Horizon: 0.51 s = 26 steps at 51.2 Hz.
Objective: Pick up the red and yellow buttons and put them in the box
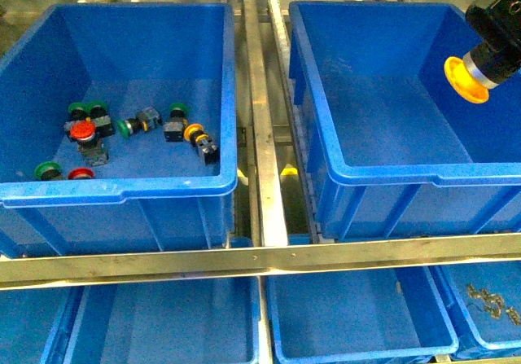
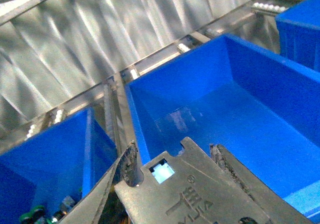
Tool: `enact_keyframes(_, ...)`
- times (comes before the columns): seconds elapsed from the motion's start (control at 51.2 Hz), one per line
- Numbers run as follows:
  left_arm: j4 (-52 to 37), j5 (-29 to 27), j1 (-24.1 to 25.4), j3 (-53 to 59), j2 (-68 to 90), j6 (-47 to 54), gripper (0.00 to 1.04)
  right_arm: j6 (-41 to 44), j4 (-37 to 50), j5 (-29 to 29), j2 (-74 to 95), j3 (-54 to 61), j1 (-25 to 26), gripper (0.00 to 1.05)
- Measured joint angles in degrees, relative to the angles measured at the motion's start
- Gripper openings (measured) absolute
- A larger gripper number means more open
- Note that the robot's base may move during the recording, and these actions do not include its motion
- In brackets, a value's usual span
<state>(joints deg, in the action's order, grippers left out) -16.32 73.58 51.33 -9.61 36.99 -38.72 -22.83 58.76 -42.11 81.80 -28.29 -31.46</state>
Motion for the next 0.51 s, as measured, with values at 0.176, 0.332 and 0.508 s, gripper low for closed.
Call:
enact_keyframes(0.176, 10.0, -37.3, -20.7, 4.2, -24.2, 26.2, 0.63, 3.8, -0.5, -0.9, 1.2, -0.5, -0.3, 0.39)
enact_keyframes(0.332, 13.1, -52.1, -29.0, 5.2, -29.4, 35.2, 0.36, 5.3, -0.2, -2.4, 1.4, -0.5, -0.8, 0.39)
enact_keyframes(0.508, 14.8, -59.7, -36.5, 6.2, -32.3, 37.5, 0.02, 7.2, 0.2, -2.5, 1.7, -0.5, -1.3, 0.39)
